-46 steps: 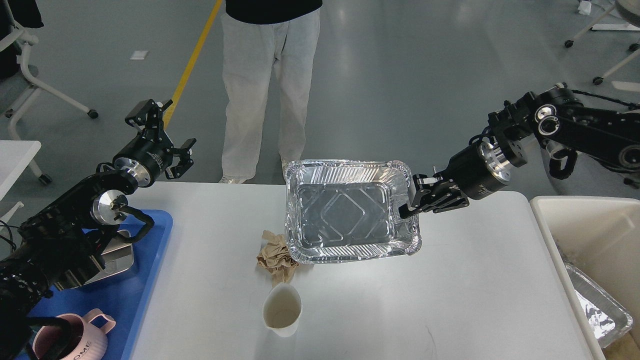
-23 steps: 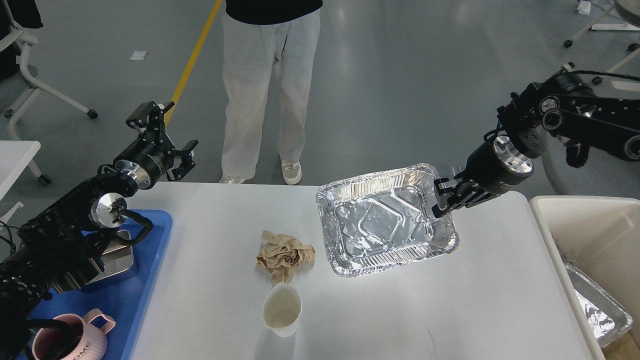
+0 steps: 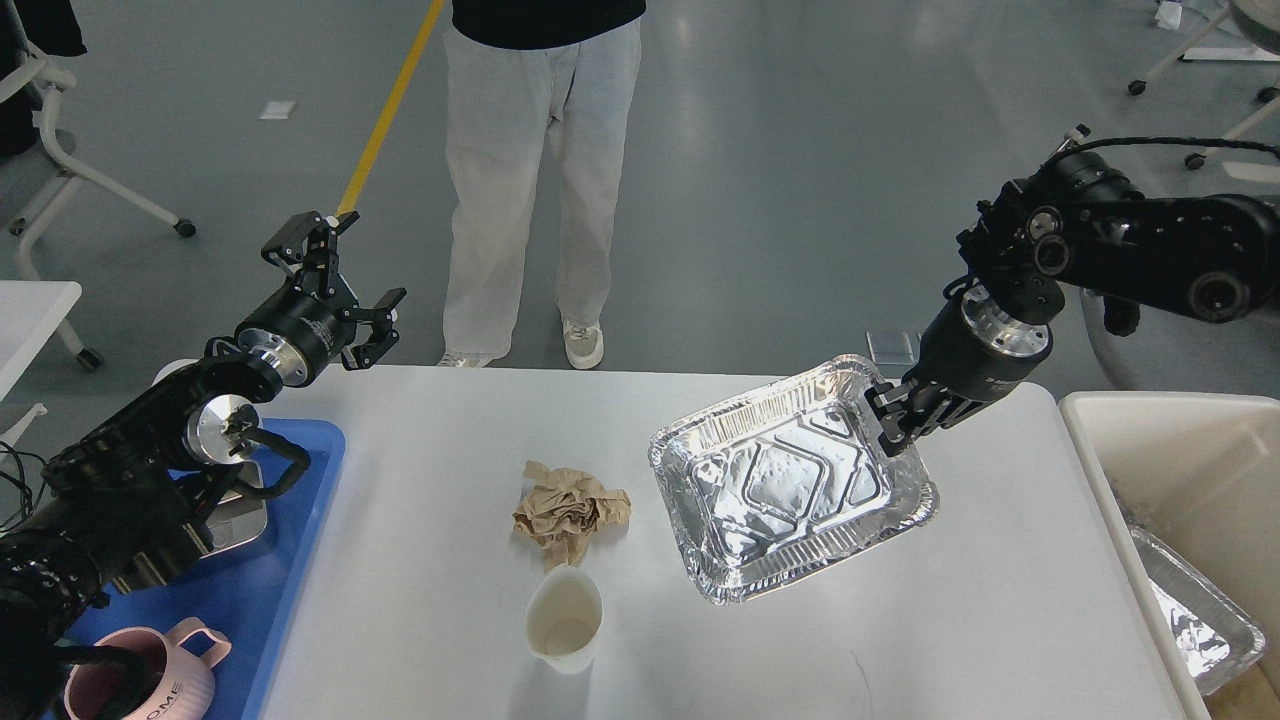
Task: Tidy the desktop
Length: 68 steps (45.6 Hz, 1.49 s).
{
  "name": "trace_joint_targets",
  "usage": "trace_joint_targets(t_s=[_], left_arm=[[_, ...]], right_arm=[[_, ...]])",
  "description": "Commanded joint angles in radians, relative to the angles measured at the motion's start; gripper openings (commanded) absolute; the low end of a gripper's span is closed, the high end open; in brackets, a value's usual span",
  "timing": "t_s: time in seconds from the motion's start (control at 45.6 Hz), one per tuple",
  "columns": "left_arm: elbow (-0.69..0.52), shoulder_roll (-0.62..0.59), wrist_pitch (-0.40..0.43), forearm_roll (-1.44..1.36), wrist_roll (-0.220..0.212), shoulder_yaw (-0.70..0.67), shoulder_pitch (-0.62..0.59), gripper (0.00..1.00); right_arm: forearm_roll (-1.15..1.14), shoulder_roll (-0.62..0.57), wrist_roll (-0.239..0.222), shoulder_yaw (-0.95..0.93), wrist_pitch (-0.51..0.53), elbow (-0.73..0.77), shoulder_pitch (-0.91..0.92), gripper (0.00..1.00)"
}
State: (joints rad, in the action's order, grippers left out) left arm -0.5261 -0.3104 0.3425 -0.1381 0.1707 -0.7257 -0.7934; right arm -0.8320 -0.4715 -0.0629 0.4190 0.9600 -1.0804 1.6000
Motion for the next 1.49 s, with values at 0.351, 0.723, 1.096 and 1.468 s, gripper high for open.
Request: trace_joint_targets(t_s=[0.351, 0.723, 1.096, 1.468], left_arm=[[0.000, -0.004, 0.003, -0.003, 0.001, 0.000, 0.019, 0.98], [0.000, -0.003, 0.003, -0.003, 0.003, -0.001, 0.023, 0.98], [0.000, -0.001, 0.003, -0.003, 0.026, -0.001, 0.033, 0.98], [0.001, 0.002, 0.021, -0.003, 0.042, 0.000, 0.062, 0.98]], right_arm=[[0.149, 0.047, 0.002, 0.053, 0.000, 0.031, 0.034, 0.00], [0.436, 0.013, -0.001, 0.058, 0.000, 0.077, 0.017, 0.00], [0.433, 0.011, -0.005, 0.110, 0.000, 0.076, 0.015, 0.00], [0.421, 0.013, -0.015, 0.147, 0.000, 0.076, 0.017, 0.00]])
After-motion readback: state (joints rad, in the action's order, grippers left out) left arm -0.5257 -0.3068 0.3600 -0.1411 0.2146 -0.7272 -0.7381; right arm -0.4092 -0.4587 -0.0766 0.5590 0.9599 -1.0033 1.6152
